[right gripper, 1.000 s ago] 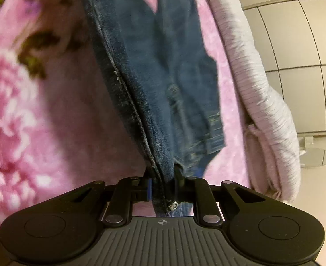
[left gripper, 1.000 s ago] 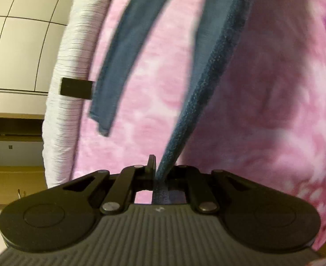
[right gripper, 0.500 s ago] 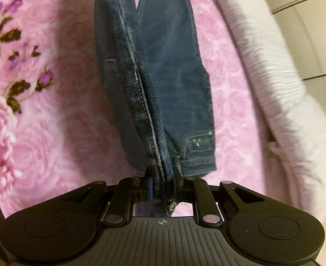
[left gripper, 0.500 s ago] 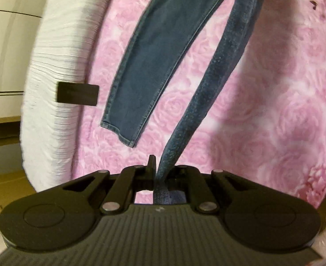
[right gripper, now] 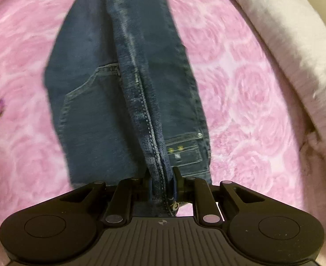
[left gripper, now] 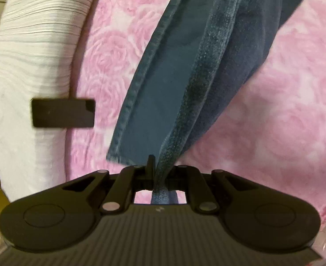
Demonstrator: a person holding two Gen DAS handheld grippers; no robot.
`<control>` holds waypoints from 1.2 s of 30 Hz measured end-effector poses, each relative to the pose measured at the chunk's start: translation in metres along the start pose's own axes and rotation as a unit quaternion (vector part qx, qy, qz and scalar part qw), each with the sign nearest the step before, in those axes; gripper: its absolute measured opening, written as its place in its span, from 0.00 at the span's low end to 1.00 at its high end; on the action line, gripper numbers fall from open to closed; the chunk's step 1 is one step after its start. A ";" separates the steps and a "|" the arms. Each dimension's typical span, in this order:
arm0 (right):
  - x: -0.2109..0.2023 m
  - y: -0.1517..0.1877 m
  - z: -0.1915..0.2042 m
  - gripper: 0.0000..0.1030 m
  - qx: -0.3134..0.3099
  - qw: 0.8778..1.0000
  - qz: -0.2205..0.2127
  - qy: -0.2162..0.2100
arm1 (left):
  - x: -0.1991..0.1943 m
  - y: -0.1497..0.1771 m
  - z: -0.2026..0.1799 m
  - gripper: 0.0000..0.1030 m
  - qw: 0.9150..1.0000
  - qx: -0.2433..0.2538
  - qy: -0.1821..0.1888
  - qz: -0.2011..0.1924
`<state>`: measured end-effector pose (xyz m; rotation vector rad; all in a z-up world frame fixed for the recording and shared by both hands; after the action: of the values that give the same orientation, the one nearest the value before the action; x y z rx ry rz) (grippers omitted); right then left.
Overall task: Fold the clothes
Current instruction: 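Lift and fold one jeans leg over the other with both grippers, then release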
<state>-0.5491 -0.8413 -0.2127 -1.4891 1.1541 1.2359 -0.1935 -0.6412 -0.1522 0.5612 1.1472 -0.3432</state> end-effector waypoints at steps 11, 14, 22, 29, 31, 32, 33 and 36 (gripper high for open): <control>0.078 -0.014 -0.051 0.35 0.074 0.997 0.018 0.019 | 0.100 -0.047 0.036 0.18 0.999 0.014 0.011 0.030; 0.075 -0.009 -0.061 0.55 0.111 0.993 -0.001 0.050 | 0.121 -0.056 0.041 0.25 0.999 0.018 0.003 0.037; 0.013 0.034 -0.047 0.55 0.302 0.937 -0.051 0.170 | 0.129 -0.038 0.058 0.31 0.995 0.002 -0.082 0.059; -0.012 0.090 -0.002 0.56 0.449 0.882 -0.080 0.117 | 0.082 -0.034 0.059 0.31 0.995 -0.028 -0.096 0.017; -0.007 0.101 -0.002 0.56 0.474 0.869 -0.081 0.117 | 0.058 -0.056 0.046 0.31 0.995 -0.027 -0.087 -0.028; -0.004 0.107 -0.004 0.56 0.490 0.860 -0.086 0.114 | 0.046 -0.072 0.038 0.31 0.995 -0.027 -0.077 -0.054; -0.001 0.114 -0.007 0.56 0.509 0.849 -0.095 0.109 | 0.036 -0.091 0.028 0.31 0.994 -0.026 -0.061 -0.082; 0.006 0.134 -0.022 0.56 0.561 0.813 -0.126 0.092 | 0.005 -0.149 -0.003 0.34 0.986 -0.021 -0.009 -0.163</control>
<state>-0.6756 -0.8910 -0.2231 -0.7736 1.3762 0.0755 -0.2727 -0.7612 -0.1937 0.3299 1.2275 -0.6023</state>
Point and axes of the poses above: each gripper's, at about its wrist camera, not at the fingertips, and x roughly the way its jaws point, z to its left, y to its underside, the point moved 2 cm from there along x, roughly the way its jaws point
